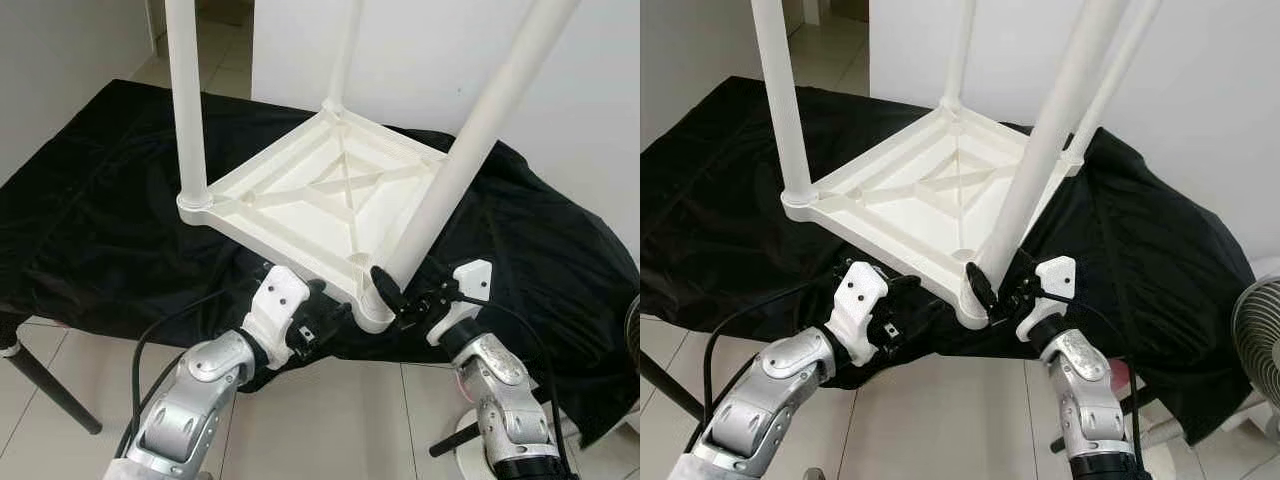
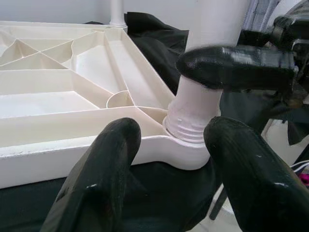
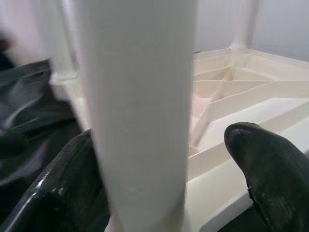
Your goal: Building children table
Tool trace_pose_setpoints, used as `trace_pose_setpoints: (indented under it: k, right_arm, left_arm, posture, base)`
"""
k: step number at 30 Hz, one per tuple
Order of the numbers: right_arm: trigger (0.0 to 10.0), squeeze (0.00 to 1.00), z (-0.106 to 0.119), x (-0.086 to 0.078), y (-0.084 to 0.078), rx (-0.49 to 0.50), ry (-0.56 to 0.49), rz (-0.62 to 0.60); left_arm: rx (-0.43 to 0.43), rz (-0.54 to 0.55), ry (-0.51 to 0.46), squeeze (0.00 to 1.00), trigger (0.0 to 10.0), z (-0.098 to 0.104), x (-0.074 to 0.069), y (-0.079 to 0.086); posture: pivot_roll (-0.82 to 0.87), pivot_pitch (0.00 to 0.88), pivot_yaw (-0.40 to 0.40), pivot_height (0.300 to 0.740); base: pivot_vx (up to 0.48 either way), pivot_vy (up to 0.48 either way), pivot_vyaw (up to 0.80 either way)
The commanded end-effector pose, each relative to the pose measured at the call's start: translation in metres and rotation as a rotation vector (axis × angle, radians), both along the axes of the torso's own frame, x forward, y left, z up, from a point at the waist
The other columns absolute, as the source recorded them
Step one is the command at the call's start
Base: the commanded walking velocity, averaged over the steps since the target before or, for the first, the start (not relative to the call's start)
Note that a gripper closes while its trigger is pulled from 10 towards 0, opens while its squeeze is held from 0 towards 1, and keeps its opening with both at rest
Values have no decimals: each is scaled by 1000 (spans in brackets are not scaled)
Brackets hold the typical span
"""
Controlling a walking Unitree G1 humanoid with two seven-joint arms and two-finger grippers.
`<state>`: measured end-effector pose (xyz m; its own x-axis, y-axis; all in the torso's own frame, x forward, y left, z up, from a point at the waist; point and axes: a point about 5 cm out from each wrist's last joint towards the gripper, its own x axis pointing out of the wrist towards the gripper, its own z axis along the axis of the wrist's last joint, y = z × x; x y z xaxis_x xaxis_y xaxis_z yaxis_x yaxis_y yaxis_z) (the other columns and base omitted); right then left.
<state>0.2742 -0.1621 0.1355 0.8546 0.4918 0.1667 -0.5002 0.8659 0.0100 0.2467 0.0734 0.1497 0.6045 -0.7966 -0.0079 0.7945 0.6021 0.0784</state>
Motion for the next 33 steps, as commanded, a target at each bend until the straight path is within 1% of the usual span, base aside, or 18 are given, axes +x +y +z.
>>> trace_pose_setpoints:
  k: [1,2,4,5,6,9,10,16,17,19,20,21,22,25,27,29,30,33]
  right_arm:
    - [10000,0,-1,1,-2,4,12,13]
    - [10000,0,1,7,-7,-46,19,88]
    - [10000,0,1,7,-7,-46,19,88]
    - [10000,0,2,12,-11,-75,29,139]
    - [2078,0,3,20,-10,-116,36,202]
    - [2078,0,4,25,-9,-143,41,243]
    - [0,0,4,28,-8,-159,45,264]
    - [0,0,0,24,-10,-177,49,255]
    - [2471,0,-1,21,-12,-158,63,229]
    - [2471,0,-1,21,-12,-158,63,229]
    - [10000,0,-1,17,-11,-131,71,224]
    - [10000,0,-1,17,-11,-131,71,224]
    - [10000,0,-1,12,-9,-89,73,198]
    - [10000,0,-1,12,-9,-89,73,198]
    - [10000,0,-4,6,-4,-57,58,110]
    - [10000,0,-4,6,-4,-57,58,110]
    - [10000,0,-7,4,0,-49,59,41]
    - [10000,0,-7,4,0,-49,59,41]
  left_arm:
    - [-12,-28,9,0,10000,1,-3,-4]
    - [-2,-65,19,0,10000,0,-5,-4]
    - [-2,-65,19,0,10000,0,-5,-4]
    - [5,-85,27,0,10000,-1,-5,-5]
    - [15,-94,26,0,10000,-1,-5,-6]
    - [21,-101,24,0,10000,-1,-4,-7]
    - [19,-106,22,0,10000,-1,-5,-9]
    - [15,-103,21,0,10000,-1,-7,-9]
    - [11,-96,22,0,10000,0,-7,-8]
    - [11,-96,22,0,10000,0,-7,-8]
    - [7,-90,23,0,10000,0,-7,-8]
    - [7,-90,23,0,10000,0,-7,-8]
    - [2,-86,25,0,10000,1,-7,-8]
    - [2,-86,25,0,10000,1,-7,-8]
    - [-1,-83,26,0,10000,1,-7,-9]
    - [-1,-83,26,0,10000,1,-7,-9]
    - [0,-83,27,0,10000,0,-6,-10]
    - [0,-83,27,0,10000,0,-6,-10]
  posture:
    - [18,36,-132,740]
    - [6,40,-121,740]
    - [6,40,-121,740]
    - [6,40,-121,740]
    - [-6,50,-116,740]
    - [-6,50,-116,740]
    - [-6,54,-117,740]
    - [4,66,-124,740]
    - [7,66,-125,740]
    - [7,66,-125,740]
    - [9,72,-126,740]
    - [9,72,-126,740]
    - [9,73,-126,740]
    - [9,73,-126,740]
    - [2,75,-123,740]
    - [2,75,-123,740]
    - [-6,74,-118,740]
    - [-6,74,-118,740]
  base:
    - [0,0,0]
    - [0,0,0]
    - [0,0,0]
    - [0,0,0]
    - [0,0,0]
    - [0,0,0]
    - [0,0,0]
    - [0,0,0]
    - [0,0,0]
    - [0,0,0]
    - [0,0,0]
    - [0,0,0]
    - [0,0,0]
    - [0,0,0]
    - [0,0,0]
    - [0,0,0]
    - [0,0,0]
    - [0,0,0]
